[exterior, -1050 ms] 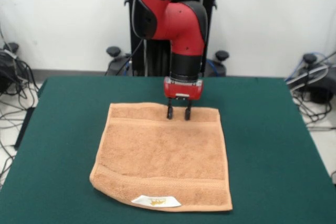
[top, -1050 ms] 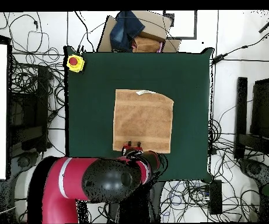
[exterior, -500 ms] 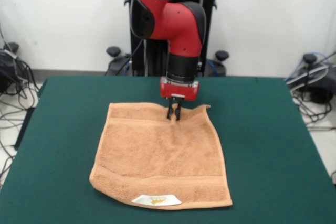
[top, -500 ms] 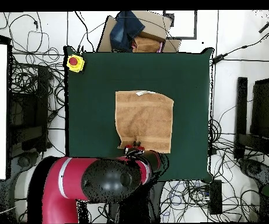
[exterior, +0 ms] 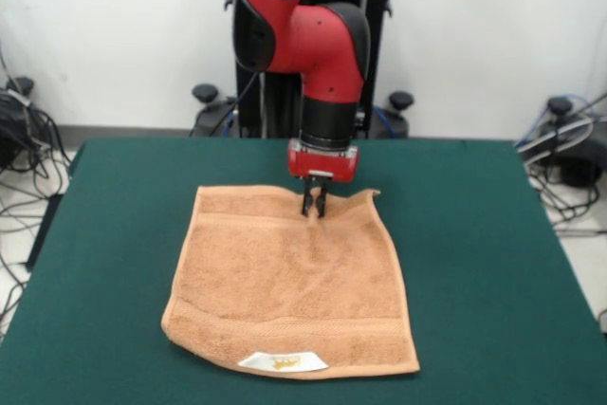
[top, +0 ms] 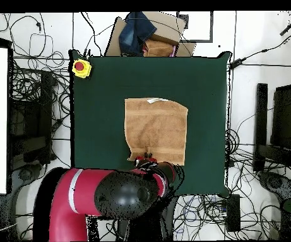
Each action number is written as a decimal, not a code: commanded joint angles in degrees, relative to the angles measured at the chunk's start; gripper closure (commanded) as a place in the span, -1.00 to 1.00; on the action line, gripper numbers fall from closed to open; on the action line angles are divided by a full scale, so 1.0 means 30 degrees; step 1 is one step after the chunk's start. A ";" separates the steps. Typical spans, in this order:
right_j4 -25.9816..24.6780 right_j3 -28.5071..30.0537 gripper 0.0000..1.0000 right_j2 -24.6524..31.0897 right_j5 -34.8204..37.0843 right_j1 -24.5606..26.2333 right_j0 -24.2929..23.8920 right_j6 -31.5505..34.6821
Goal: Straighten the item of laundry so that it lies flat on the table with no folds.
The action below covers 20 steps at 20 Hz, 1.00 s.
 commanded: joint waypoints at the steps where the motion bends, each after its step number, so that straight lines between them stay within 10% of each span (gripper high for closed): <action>1: 0.0871 -0.3925 1.00 0.3224 0.6107 0.3934 -0.1218 0.0169; 20: 0.1217 -0.4561 1.00 0.3334 0.5671 0.6708 -0.0325 0.0176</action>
